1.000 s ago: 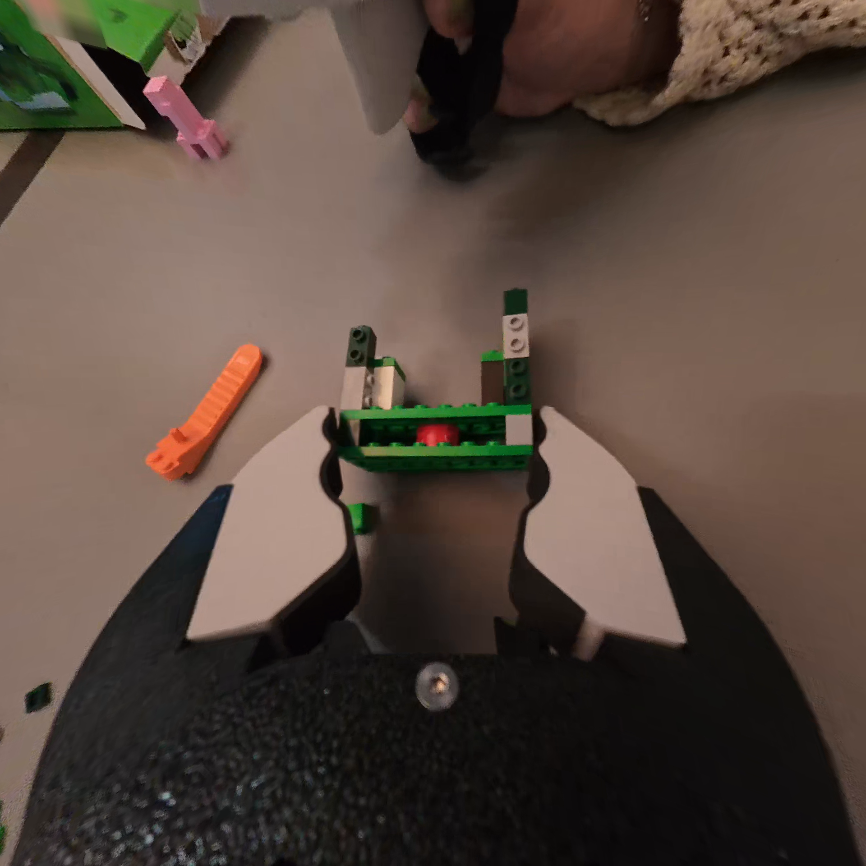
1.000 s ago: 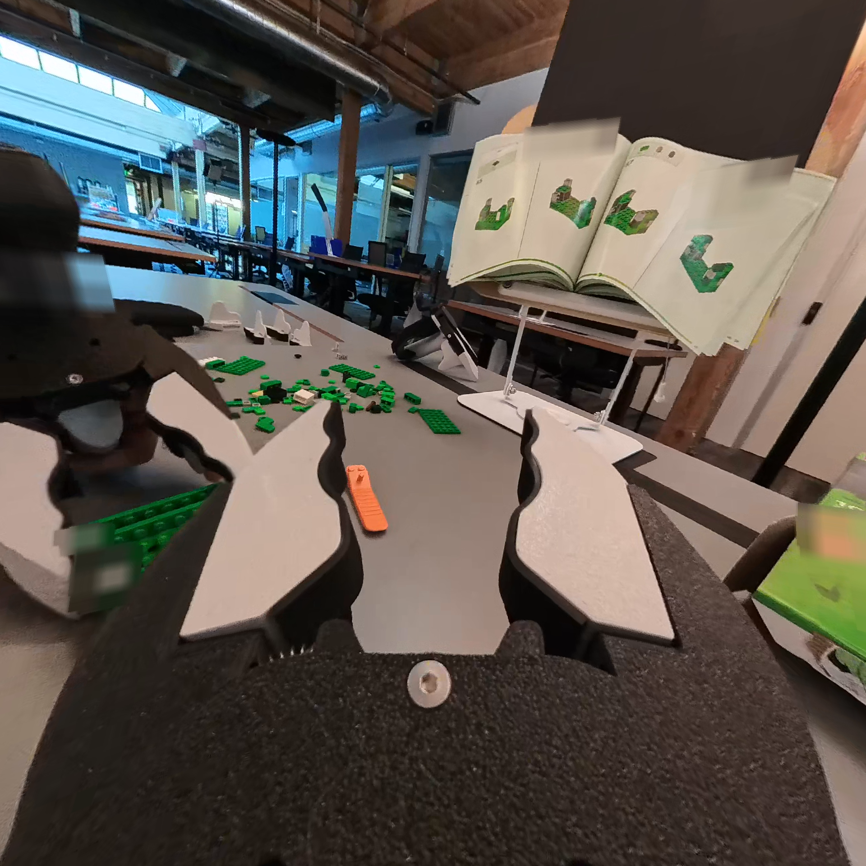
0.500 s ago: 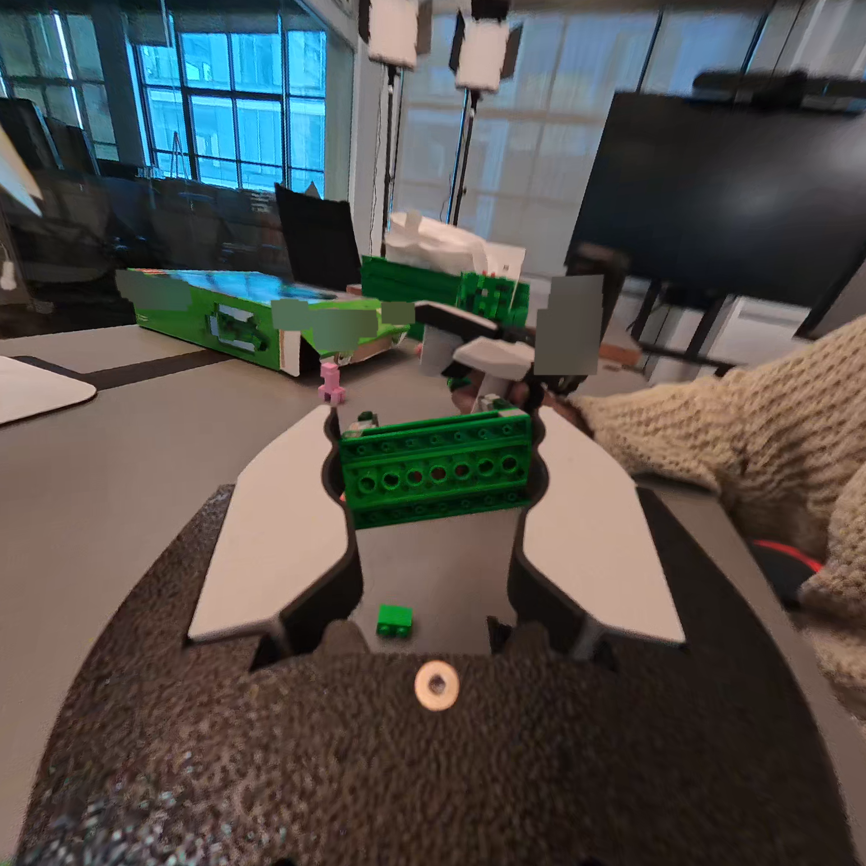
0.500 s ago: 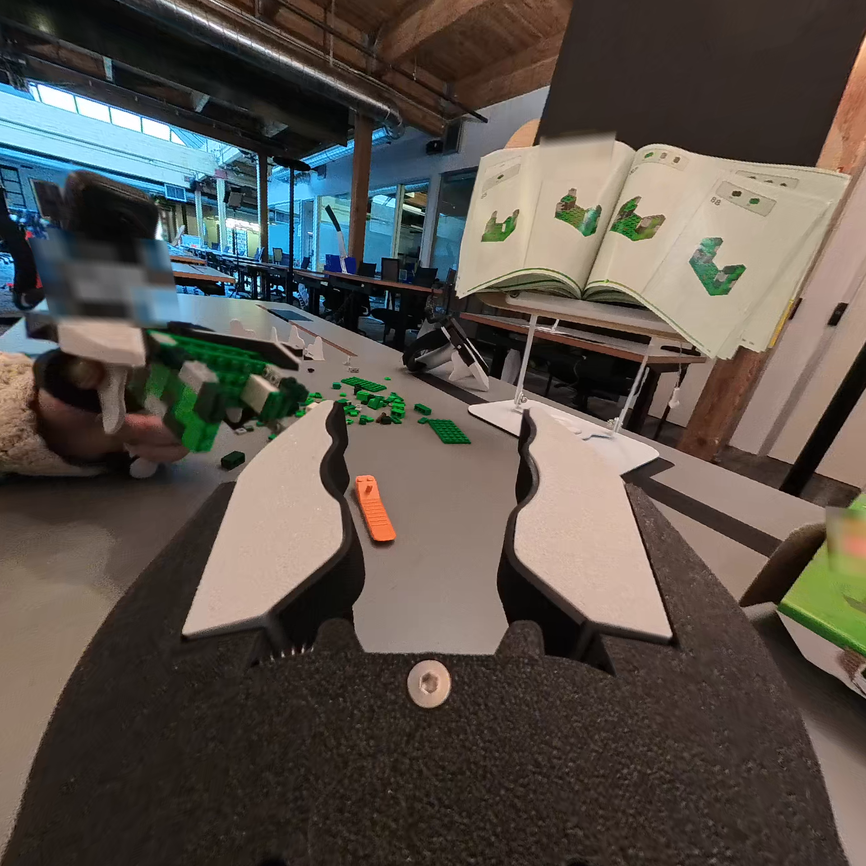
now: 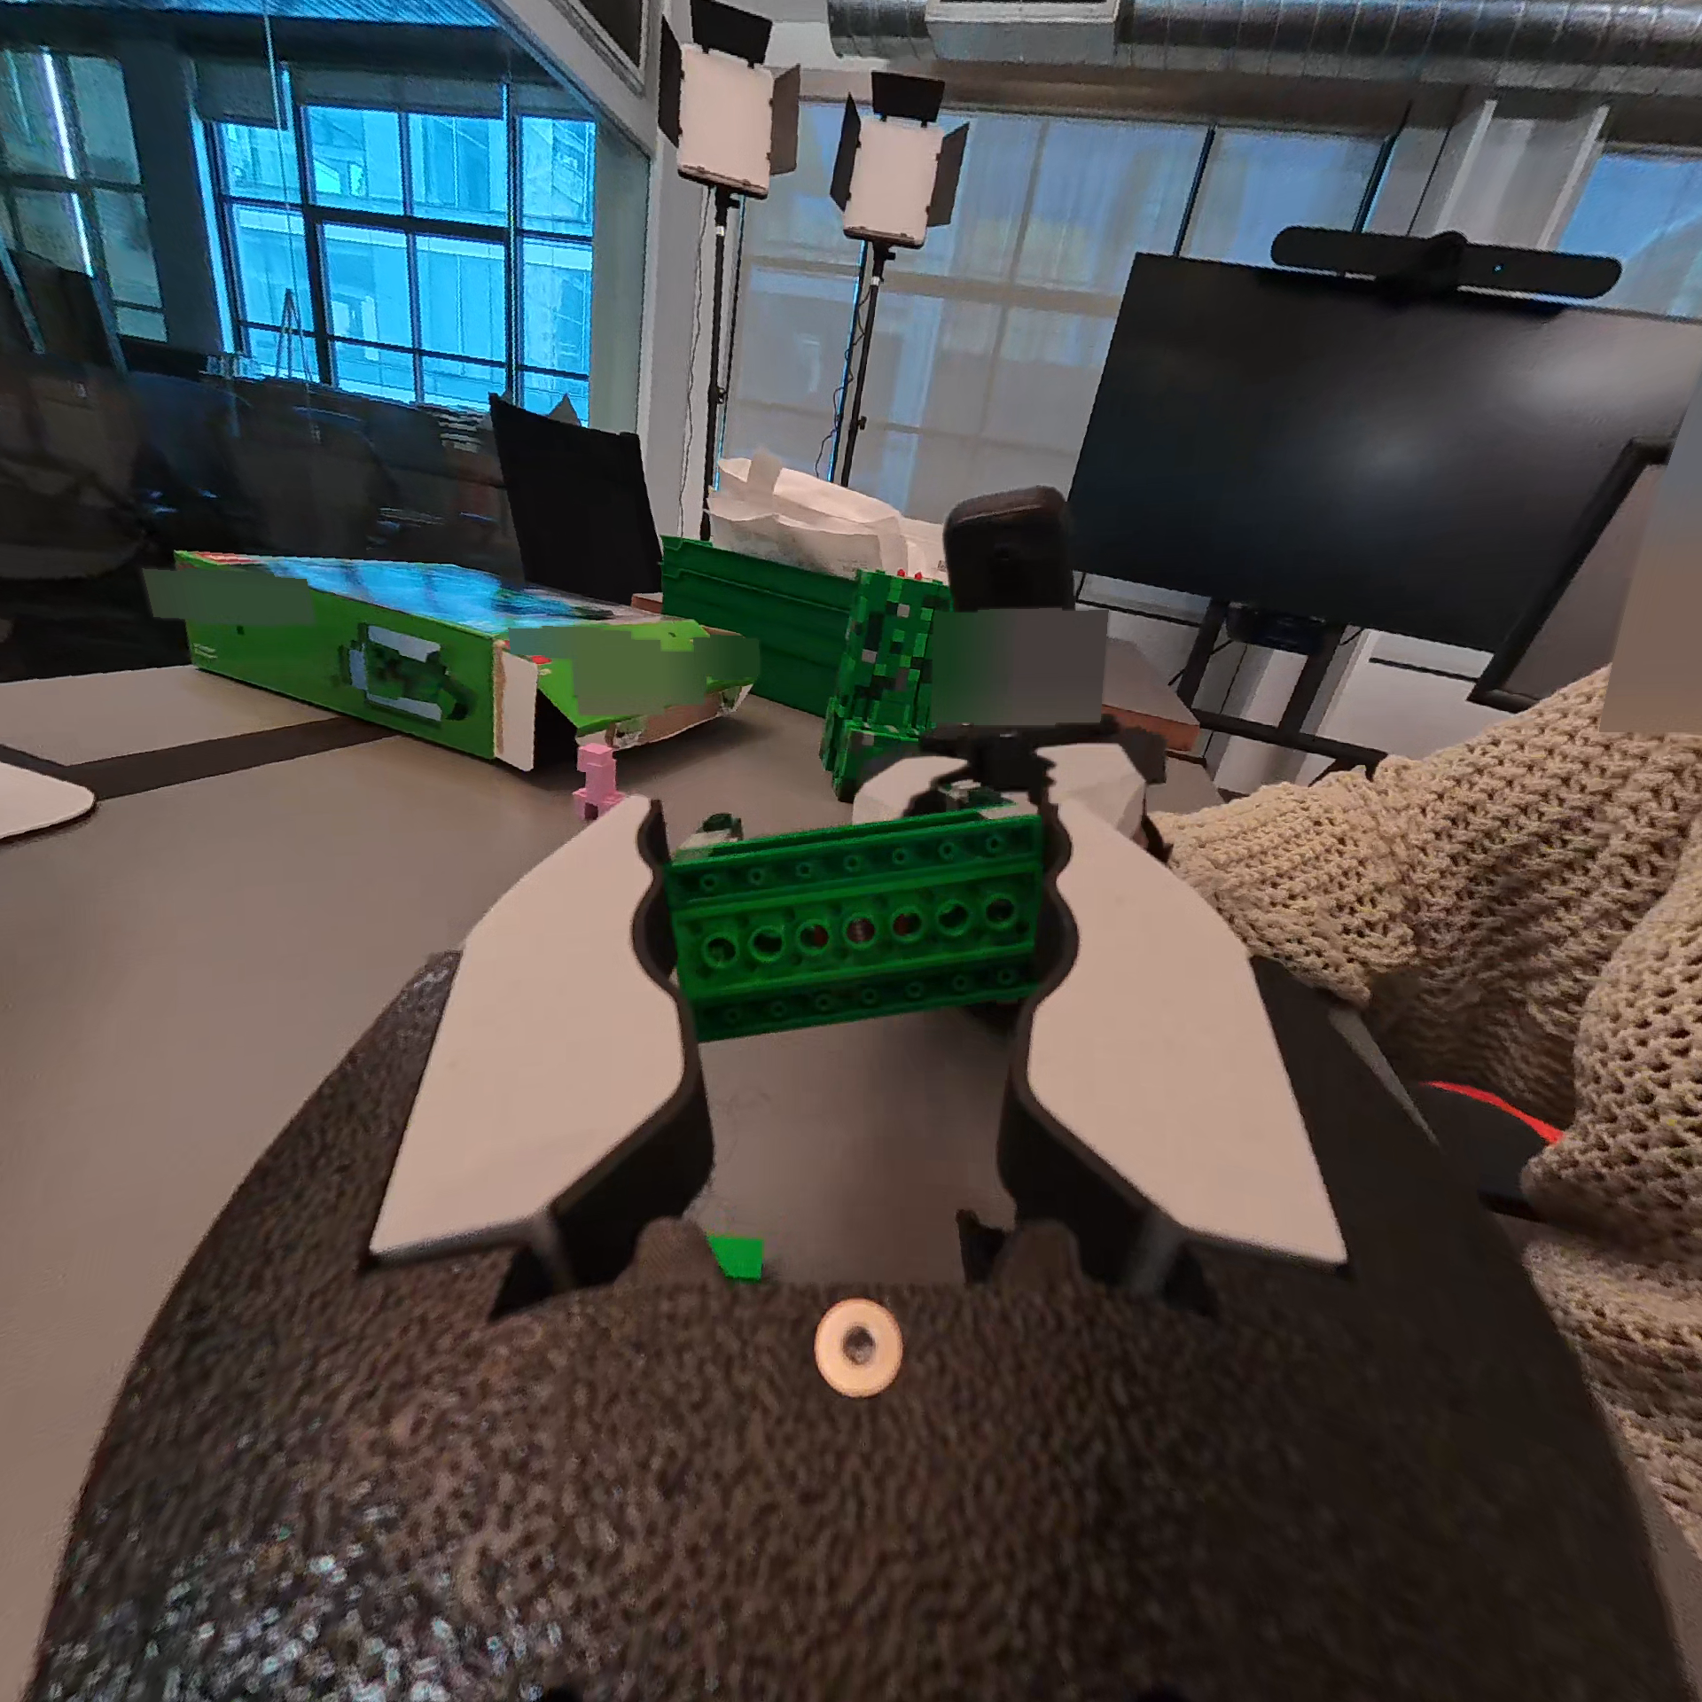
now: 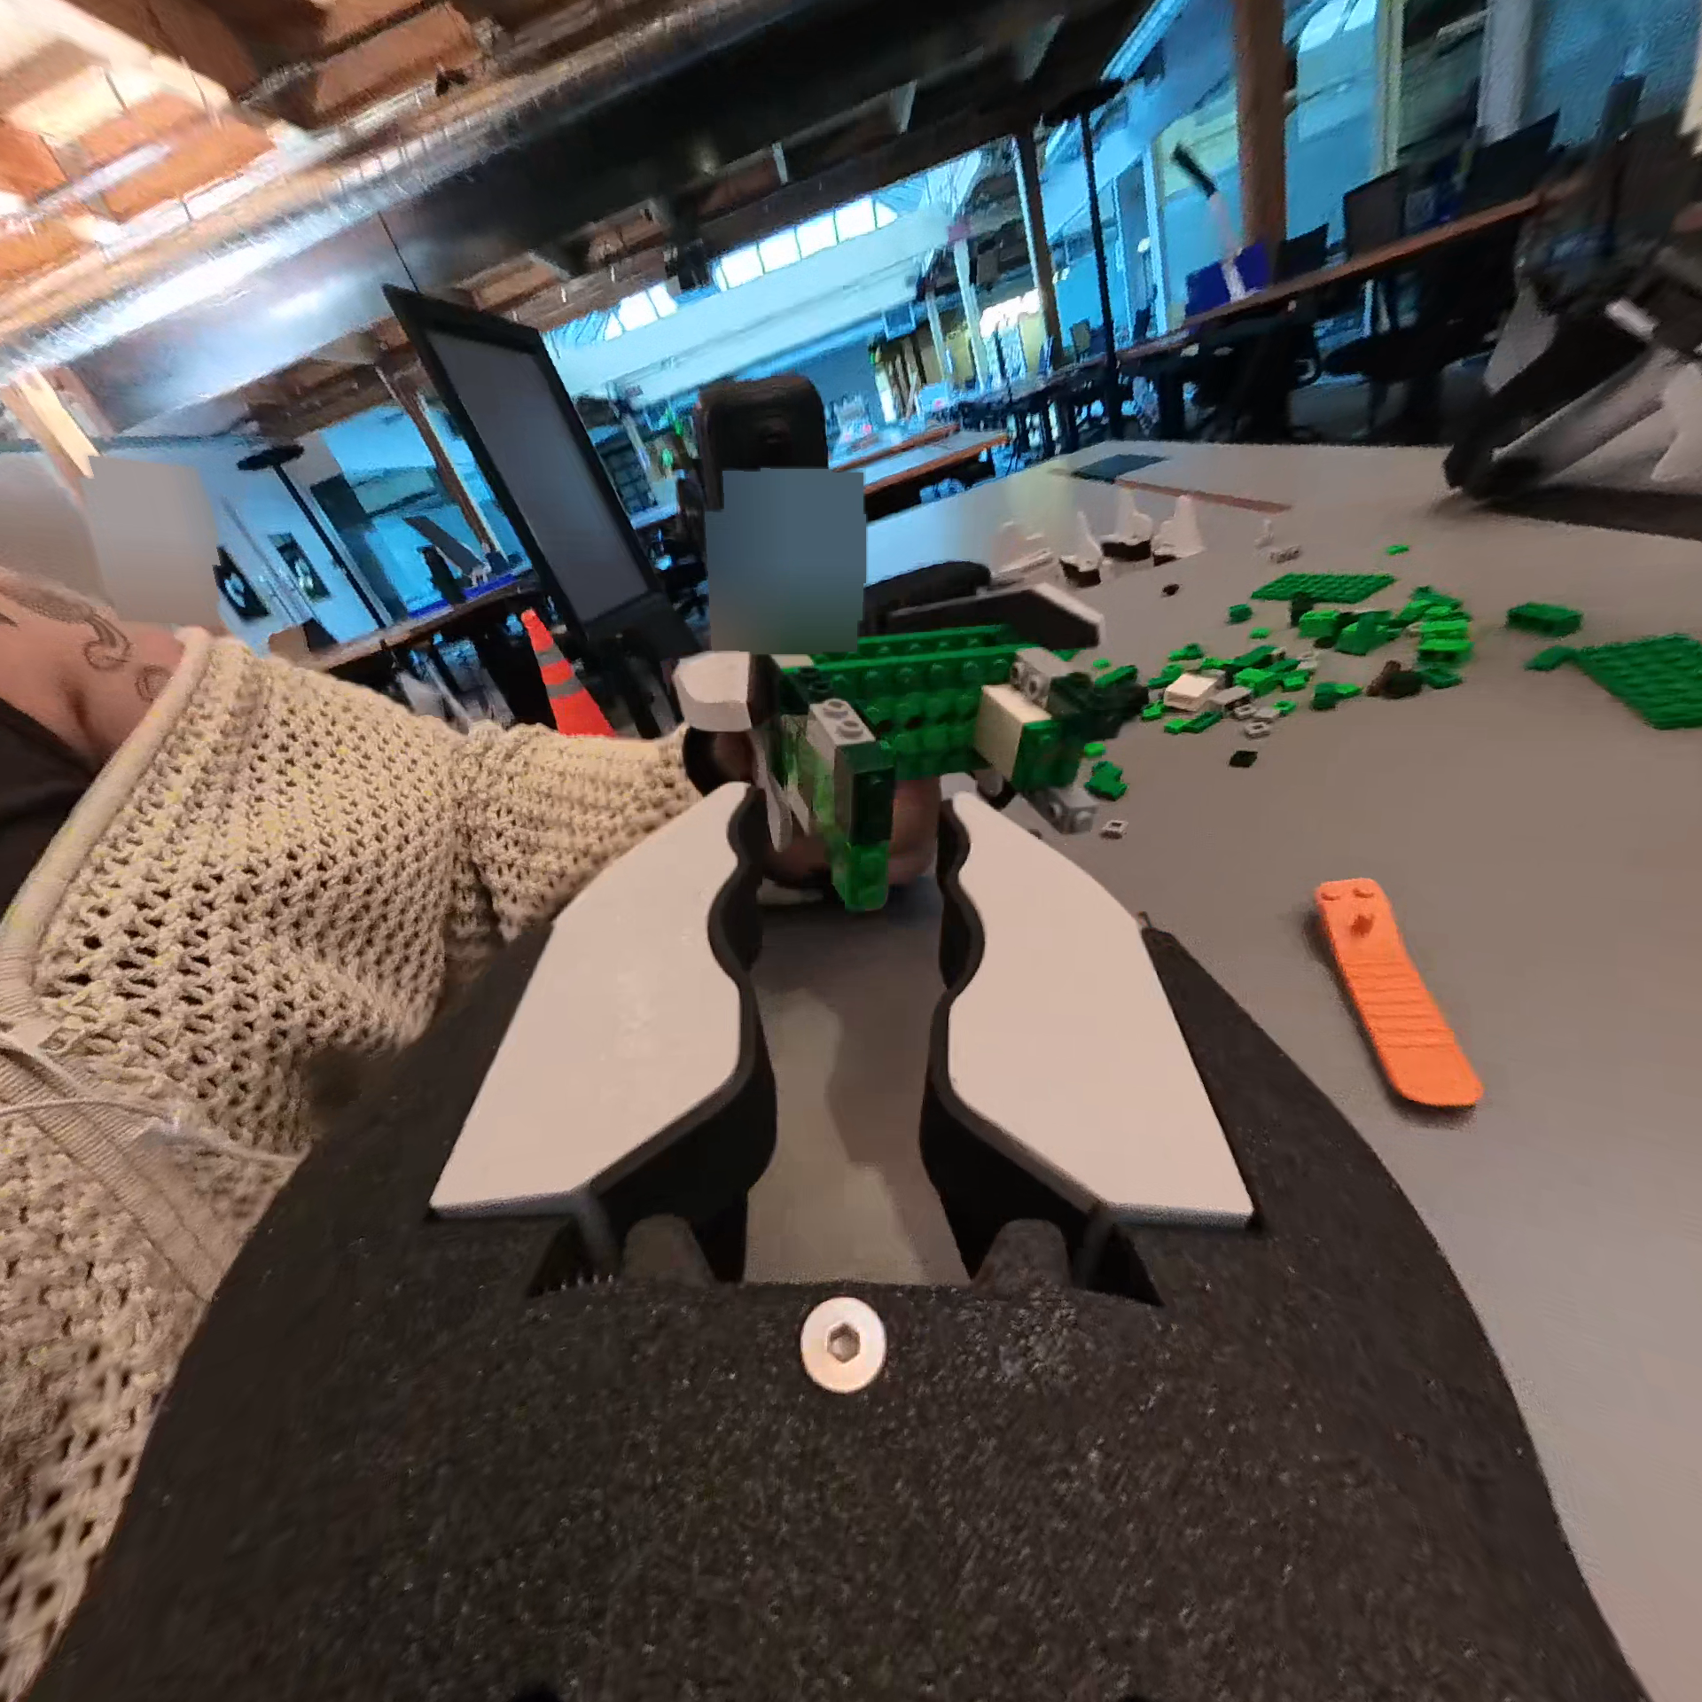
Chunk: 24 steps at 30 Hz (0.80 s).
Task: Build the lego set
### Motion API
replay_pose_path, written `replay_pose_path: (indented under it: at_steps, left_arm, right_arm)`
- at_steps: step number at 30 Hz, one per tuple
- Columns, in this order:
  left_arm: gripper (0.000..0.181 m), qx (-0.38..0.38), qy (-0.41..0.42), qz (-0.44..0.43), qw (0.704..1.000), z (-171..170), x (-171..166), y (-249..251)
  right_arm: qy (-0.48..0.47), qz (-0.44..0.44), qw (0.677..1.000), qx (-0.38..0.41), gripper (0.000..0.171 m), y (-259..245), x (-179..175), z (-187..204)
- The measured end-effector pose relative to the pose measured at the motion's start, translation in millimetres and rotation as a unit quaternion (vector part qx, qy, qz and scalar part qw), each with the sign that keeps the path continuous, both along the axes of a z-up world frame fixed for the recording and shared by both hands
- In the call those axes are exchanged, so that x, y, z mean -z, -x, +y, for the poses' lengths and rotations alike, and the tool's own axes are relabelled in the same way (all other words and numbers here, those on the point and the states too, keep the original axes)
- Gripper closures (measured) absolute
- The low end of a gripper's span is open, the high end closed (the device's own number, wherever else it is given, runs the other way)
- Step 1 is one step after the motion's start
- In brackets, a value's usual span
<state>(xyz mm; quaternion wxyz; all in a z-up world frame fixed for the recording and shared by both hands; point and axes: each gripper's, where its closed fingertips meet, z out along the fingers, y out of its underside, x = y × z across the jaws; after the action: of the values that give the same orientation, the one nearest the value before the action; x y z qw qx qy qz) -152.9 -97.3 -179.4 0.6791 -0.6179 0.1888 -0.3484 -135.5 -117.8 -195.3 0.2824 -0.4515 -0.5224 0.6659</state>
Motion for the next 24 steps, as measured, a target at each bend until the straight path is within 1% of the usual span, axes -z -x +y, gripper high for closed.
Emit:
replay_pose_path:
  at_steps: [1,5,7,10,12,14,16,18,19,21,23,24]
  left_arm:
    - [0.105,0.001,-0.002,0.004,1.0,-0.2,0.3,-1.2]
    - [0.105,0.02,0.0,0.017,1.0,-3.2,3.2,-6.9]
    - [0.105,0.025,0.013,0.023,0.999,-2.2,7.6,-8.4]
    - [0.081,0.016,0.018,0.029,0.999,1.6,8.1,-5.2]
    - [0.078,-0.015,0.007,0.027,0.999,5.9,3.6,6.1]
    - [0.082,-0.051,-0.002,0.03,0.998,10.5,0.7,19.8]
    - [0.084,-0.069,-0.002,0.035,0.997,12.8,0.2,27.9]
    - [0.086,-0.075,-0.002,0.036,0.997,13.3,0.1,30.6]
    - [0.086,-0.078,-0.001,0.038,0.996,13.8,0.9,31.0]
    - [0.087,-0.086,0.003,0.046,0.995,15.6,4.5,31.7]
    - [0.087,-0.107,0.002,0.056,0.993,18.3,7.4,35.8]
    - [0.088,-0.125,-0.003,0.061,0.99,19.9,7.5,40.1]
  right_arm:
    - [-0.011,-0.01,1.0,-0.009,0.137,1.5,3.2,-4.5]
    - [-0.056,-0.024,0.998,-0.018,0.154,2.2,9.5,-11.2]
    - [-0.074,-0.031,0.997,-0.017,0.154,-0.1,9.6,-8.3]
    - [-0.136,-0.061,0.989,-0.01,0.155,-7.5,8.4,4.2]
    - [-0.218,-0.133,0.967,-0.018,0.155,-19.9,20.7,17.7]
    - [-0.296,-0.216,0.93,-0.027,0.155,-35.3,37.5,34.2]
    - [-0.338,-0.276,0.899,-0.044,0.155,-47.5,49.1,43.4]
    - [-0.369,-0.312,0.874,-0.057,0.153,-54.2,59.2,48.0]
    - [-0.379,-0.325,0.864,-0.062,0.151,-56.0,65.0,48.8]
    - [-0.38,-0.341,0.856,-0.081,0.146,-60.6,73.3,44.0]
    - [-0.386,-0.337,0.852,-0.101,0.141,-71.2,70.5,41.0]
    - [-0.396,-0.319,0.856,-0.09,0.139,-74.3,62.9,46.5]
